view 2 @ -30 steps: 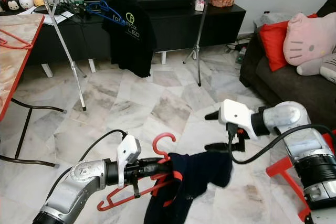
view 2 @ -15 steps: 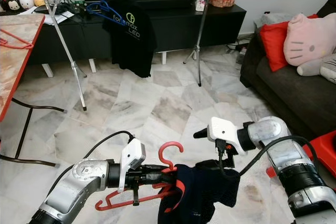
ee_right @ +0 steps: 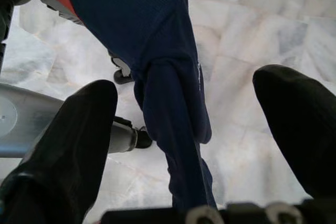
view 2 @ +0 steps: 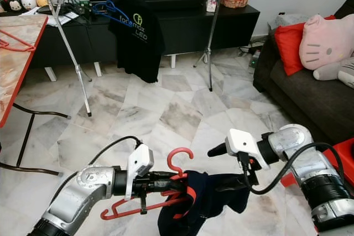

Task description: Hang hanger

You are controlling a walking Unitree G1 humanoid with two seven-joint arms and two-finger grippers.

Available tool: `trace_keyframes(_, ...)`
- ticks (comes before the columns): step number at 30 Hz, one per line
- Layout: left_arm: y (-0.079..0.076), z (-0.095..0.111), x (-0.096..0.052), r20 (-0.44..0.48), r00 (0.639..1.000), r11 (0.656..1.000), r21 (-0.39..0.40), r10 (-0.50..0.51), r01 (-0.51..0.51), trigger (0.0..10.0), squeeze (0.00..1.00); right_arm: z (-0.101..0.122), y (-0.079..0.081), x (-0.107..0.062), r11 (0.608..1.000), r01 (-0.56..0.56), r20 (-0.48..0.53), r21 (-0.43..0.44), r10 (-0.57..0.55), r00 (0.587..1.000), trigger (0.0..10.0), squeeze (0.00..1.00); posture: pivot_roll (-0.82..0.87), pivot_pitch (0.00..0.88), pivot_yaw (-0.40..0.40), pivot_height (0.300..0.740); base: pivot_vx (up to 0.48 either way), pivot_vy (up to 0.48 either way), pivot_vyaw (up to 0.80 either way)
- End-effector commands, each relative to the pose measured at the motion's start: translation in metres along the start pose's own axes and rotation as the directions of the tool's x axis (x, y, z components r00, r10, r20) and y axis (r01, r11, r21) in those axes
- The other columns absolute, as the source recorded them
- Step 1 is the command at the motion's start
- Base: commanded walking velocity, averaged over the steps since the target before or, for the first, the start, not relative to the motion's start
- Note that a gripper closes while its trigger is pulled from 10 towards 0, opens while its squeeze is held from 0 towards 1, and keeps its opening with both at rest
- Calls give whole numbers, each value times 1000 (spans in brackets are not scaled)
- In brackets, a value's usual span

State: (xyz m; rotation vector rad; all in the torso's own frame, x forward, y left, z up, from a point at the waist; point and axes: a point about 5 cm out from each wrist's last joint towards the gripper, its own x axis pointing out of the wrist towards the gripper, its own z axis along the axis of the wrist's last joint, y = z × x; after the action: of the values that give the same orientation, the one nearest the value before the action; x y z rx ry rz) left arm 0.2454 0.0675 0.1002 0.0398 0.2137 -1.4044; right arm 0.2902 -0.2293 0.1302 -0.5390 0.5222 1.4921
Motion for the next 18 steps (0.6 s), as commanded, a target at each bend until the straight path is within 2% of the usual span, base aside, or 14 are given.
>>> trace_keyframes(1, 3, 11, 1, 32, 999, 999, 34, -2, 1, 10000, 0, 1, -2, 2, 1000, 13, -10, -26, -13, 1000, 10000, 0, -68, 0, -77, 740, 0, 0, 0)
trace_keyframes(6, 3, 14, 3, 38, 999, 999, 38, -9, 7, 10000, 0, 4, 1, 18, 998, -31, -3, -55, 31, 1000, 10000, 0, -69, 0, -78, 740, 0, 0, 0)
trace_keyframes(11, 3, 15, 4, 39, 999, 999, 41, -11, 10, 10000, 0, 3, -3, 24, 997, -14, -35, -76, 11, 999, 10000, 0, -68, 0, -81, 740, 0, 0, 0)
trace_keyframes(15, 3, 16, 4, 40, 999, 999, 44, -13, 11, 10000, 0, 3, 0, 32, 994, -81, -48, -78, 77, 996, 10000, 0, -65, 0, -89, 740, 0, 0, 0)
trace_keyframes(17, 3, 17, 4, 42, 999, 999, 45, -7, 5, 10000, 0, 4, -2, 34, 994, -78, -48, -81, 74, 996, 10000, 0, -63, 0, -92, 740, 0, 0, 0)
trace_keyframes(18, 3, 17, 4, 43, 999, 999, 45, -6, 4, 10000, 0, 4, -3, 34, 994, -76, -49, -81, 73, 996, 6784, 0, -63, 0, -92, 740, 0, 0, 0)
